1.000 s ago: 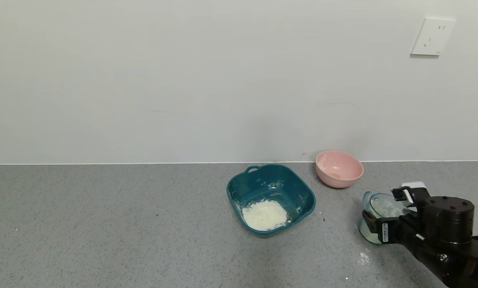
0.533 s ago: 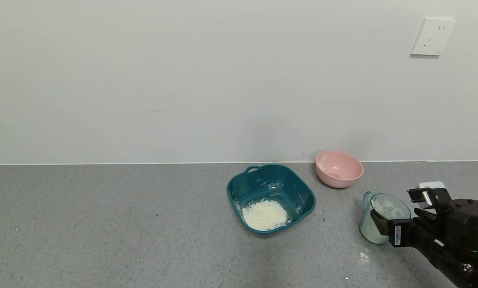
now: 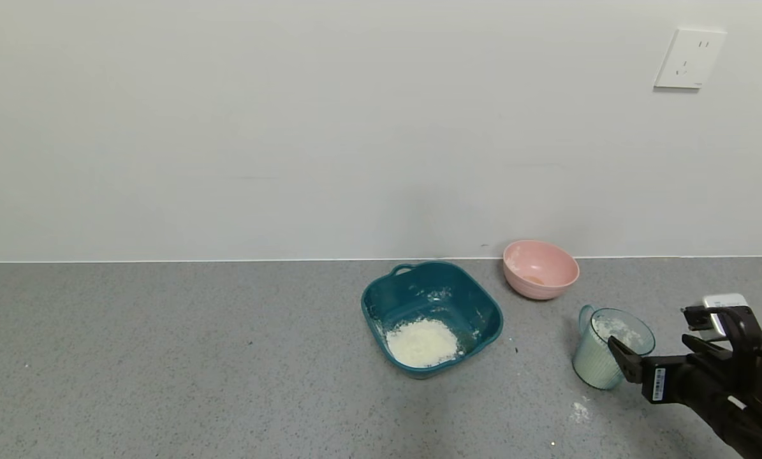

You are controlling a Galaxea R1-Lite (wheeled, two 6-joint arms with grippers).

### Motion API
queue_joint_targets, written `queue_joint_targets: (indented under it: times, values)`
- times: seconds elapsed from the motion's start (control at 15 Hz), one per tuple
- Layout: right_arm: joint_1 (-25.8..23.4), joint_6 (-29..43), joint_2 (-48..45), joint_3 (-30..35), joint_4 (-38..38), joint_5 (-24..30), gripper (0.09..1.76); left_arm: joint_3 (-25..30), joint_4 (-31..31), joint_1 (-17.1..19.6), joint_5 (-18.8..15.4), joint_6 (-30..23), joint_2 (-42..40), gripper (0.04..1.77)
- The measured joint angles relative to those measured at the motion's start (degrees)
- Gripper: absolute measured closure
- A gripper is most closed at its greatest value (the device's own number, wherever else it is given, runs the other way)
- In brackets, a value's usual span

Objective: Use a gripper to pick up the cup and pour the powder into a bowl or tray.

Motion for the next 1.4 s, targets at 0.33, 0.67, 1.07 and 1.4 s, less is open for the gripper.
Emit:
queue_joint_targets:
  times: [0.33,0.67,1.07,1.4]
  values:
    - [-0.57,0.0,-4.66,2.27,0.06,-0.06,0.15,0.0,0.0,0.0,0.0,0.0,0.0,0.09]
    - [-1.01,-0.06,-10.61,5.18,0.2,-0.69,0.15,0.0,0.0,0.0,-0.02,0.0,0.0,0.09]
    - [-1.29,-1.48,-17.34,7.73,0.52,-5.64,0.15,0.0,0.0,0.0,0.0,0.0,0.0,0.09]
    - [-2.47,-2.63,-25.47,8.44,6.66,-8.46,0.15,0.0,0.0,0.0,0.0,0.0,0.0,0.09]
